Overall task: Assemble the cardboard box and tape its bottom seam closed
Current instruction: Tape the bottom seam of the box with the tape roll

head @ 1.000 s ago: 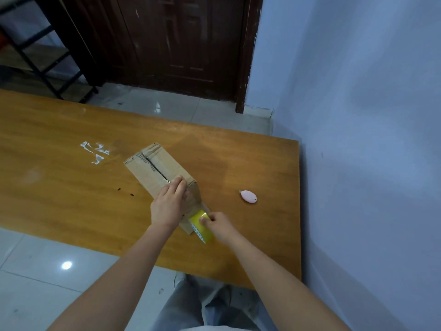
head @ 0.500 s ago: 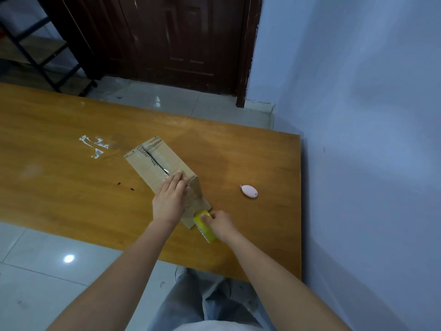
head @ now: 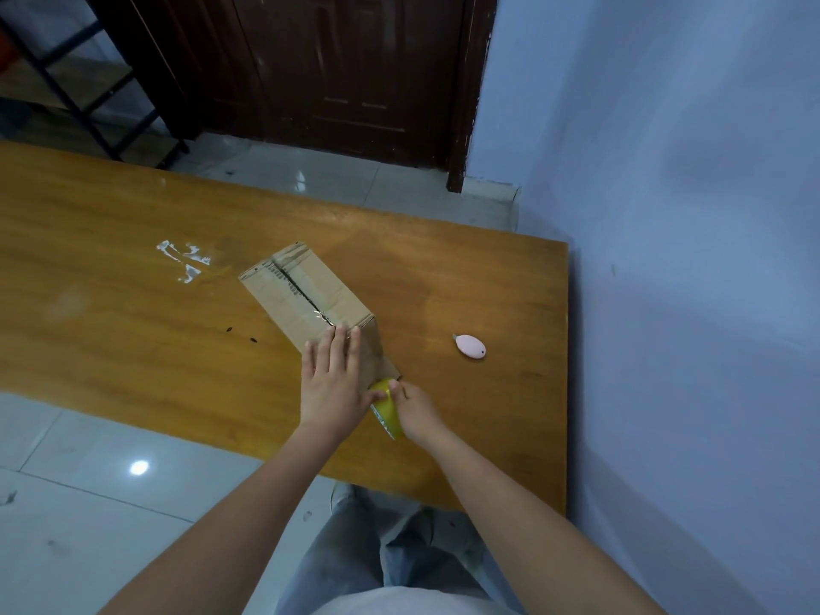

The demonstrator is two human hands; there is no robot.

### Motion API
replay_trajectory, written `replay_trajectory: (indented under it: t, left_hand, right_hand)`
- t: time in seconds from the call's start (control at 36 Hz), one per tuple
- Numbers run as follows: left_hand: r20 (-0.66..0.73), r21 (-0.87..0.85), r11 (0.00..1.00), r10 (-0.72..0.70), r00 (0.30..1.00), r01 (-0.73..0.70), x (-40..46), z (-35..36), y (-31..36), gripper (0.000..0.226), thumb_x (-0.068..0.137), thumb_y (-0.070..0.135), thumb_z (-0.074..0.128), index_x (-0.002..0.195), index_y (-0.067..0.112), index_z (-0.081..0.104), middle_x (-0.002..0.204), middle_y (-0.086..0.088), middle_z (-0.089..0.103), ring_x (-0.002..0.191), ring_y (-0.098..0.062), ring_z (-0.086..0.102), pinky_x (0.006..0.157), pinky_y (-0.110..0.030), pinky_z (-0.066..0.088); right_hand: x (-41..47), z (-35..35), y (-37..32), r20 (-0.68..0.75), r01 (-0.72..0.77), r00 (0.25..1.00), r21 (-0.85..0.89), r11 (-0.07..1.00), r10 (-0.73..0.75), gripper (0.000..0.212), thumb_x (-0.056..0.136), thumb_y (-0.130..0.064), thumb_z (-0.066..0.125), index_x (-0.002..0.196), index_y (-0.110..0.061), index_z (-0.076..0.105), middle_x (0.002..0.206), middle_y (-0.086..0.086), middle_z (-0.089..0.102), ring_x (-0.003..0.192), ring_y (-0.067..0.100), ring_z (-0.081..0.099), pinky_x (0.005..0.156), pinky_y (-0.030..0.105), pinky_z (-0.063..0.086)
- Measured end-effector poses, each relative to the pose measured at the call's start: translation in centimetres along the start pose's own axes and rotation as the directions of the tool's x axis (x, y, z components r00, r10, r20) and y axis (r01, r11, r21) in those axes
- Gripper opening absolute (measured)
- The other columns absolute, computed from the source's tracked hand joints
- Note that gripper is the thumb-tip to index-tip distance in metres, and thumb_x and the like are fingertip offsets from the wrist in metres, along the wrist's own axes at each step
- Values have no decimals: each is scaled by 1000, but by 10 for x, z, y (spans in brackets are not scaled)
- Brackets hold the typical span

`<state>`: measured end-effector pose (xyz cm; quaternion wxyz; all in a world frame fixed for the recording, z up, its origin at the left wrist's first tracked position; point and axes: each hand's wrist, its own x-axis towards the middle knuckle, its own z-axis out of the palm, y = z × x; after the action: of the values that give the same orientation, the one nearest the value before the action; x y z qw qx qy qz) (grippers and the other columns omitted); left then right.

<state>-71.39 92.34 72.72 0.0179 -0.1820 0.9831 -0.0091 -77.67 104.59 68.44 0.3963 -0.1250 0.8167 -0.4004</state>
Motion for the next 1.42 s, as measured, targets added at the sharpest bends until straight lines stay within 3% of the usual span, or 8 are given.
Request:
replay_trajectory:
  t: [0.25,0.5,0.58,0.67,0.75,0.92,1.11,1.42]
  left_hand:
    - [19,-21,996,-81,997,82,2,2,3,128,64,82,51,149,5,-4,158,-12,11,146,-26,5,117,-42,1]
    - [73,-2,994,-105,992,106,3,0,2,129,64,82,52,147,10,-15,159,-7,-8,145,-22,-14,115,-39,-9]
    - [86,17,994,-108,990,107,3,-1,3,128,65,82,50,145,11,-19,159,-7,-10,145,-22,-16,114,-39,-11]
    - [88,32,994,-110,990,107,3,-1,2,126,66,84,45,141,11,-26,158,-6,-14,144,-22,-18,113,-39,-14]
    - [85,33,994,-105,991,103,3,-2,2,125,67,84,42,140,11,-28,158,-6,-17,143,-22,-20,113,-39,-15]
    - [83,13,995,-101,991,100,2,-1,0,125,67,85,40,138,12,-31,157,-6,-19,143,-22,-22,112,-39,-15]
    - [75,-2,995,-102,992,102,3,2,-2,125,65,88,37,142,14,-27,157,-3,-19,141,-18,-24,113,-37,-17]
    - [74,-20,994,-101,992,103,2,1,-2,126,65,89,35,134,15,-41,152,-2,-28,139,-16,-28,112,-36,-17]
  right_hand:
    - [3,-5,9,30,-18,999,33,999,17,48,100,-45,25,121,-17,58,124,6,60,115,23,54,85,30,38]
    - [14,-24,7,36,-80,996,65,995,78,60,96,-57,26,119,-15,63,116,8,63,111,25,55,87,30,39]
    - [19,-43,4,-117,-88,988,89,992,98,47,97,-50,34,93,-12,62,93,7,60,93,27,57,81,36,44]
    - [26,-67,9,-371,-45,929,-83,996,11,22,95,-24,44,74,-17,46,93,8,56,90,31,57,59,31,37]
    - [30,-87,16,-506,-167,862,-262,951,12,22,91,-15,47,111,-8,52,125,12,46,114,33,48,84,37,42]
    - [46,-107,30,-415,-273,908,-473,837,62,58,93,-29,53,141,-7,30,147,10,27,134,31,28,102,42,36]
    - [51,-101,39,-409,-256,912,-620,742,-27,43,93,-30,53,132,-12,43,138,9,37,125,30,34,93,42,38]
    - [25,-77,-6,-279,303,891,-224,926,-358,24,87,-30,58,108,-21,59,95,-8,49,84,10,51,68,23,35]
